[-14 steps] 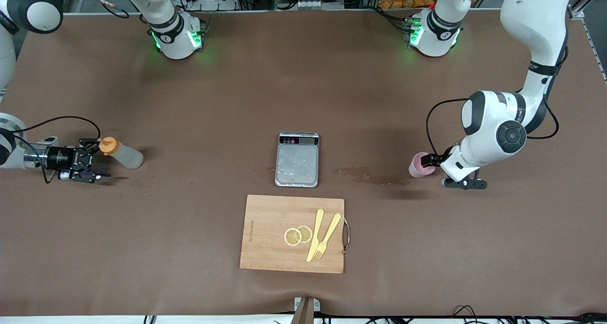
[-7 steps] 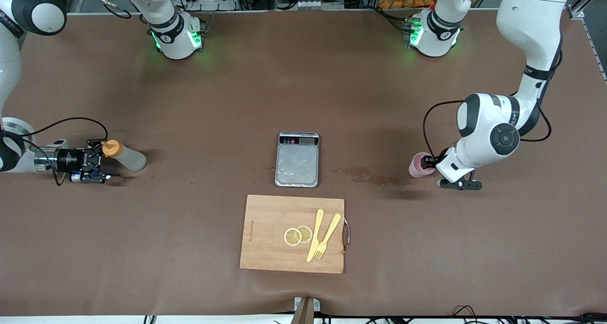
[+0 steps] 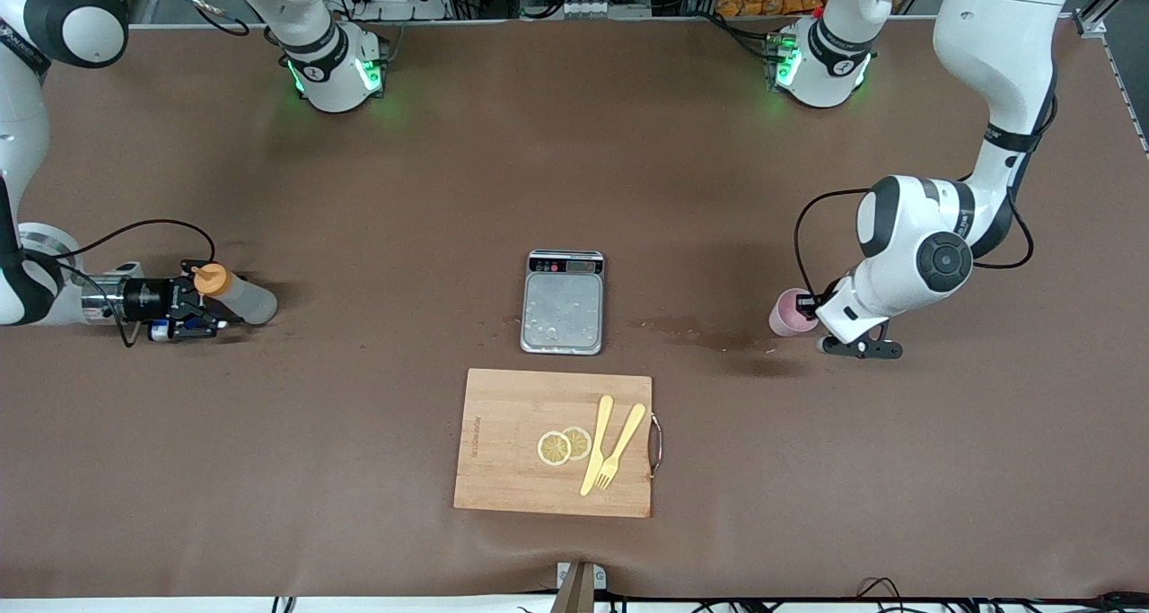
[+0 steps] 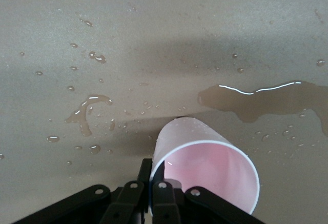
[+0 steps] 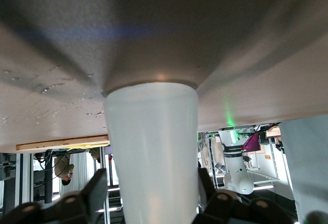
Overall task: Add sauce to pink cup with both arms
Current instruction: 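Lift the sauce bottle with the right gripper while the left gripper lifts the cup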
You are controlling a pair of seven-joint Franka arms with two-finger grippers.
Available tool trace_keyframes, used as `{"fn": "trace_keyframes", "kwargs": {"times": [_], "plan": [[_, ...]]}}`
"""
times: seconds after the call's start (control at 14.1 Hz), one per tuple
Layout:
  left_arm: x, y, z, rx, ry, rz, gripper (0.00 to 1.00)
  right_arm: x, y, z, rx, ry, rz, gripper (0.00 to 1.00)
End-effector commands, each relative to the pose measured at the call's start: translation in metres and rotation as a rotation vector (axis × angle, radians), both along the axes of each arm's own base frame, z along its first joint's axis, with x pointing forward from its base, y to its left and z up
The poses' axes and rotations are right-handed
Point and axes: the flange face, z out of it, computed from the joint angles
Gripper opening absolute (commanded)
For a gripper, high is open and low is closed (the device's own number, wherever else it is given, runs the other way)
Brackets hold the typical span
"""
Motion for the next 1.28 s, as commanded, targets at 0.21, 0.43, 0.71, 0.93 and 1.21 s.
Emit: {"fn": "trace_keyframes", "kwargs": {"times": [0.21,0.43,0.71,0.93,1.21], "plan": [[-0.003,-0.019,0.083,-0.023,-0.053,-0.011,0.0,0.017,0.014,0.014,-0.01,-0.03,0.018,0.43],[0.003,-0.043,0.117,-0.033,-0.06,0.055,0.0,0.033,0.021,0.03,-0.04,-0.063,0.044,0.43],[0.0,-0.104,0.136,-0.05,-0.031,0.192,0.0,0.059,0.038,0.062,-0.139,-0.064,0.075,0.43],[-0.011,-0.165,0.137,-0.065,-0.007,0.285,0.0,0.071,0.054,0.086,-0.211,-0.046,0.106,0.43],[-0.017,-0.236,0.13,-0.076,0.023,0.397,0.0,0.088,0.08,0.124,-0.322,-0.015,0.134,0.42]]}}
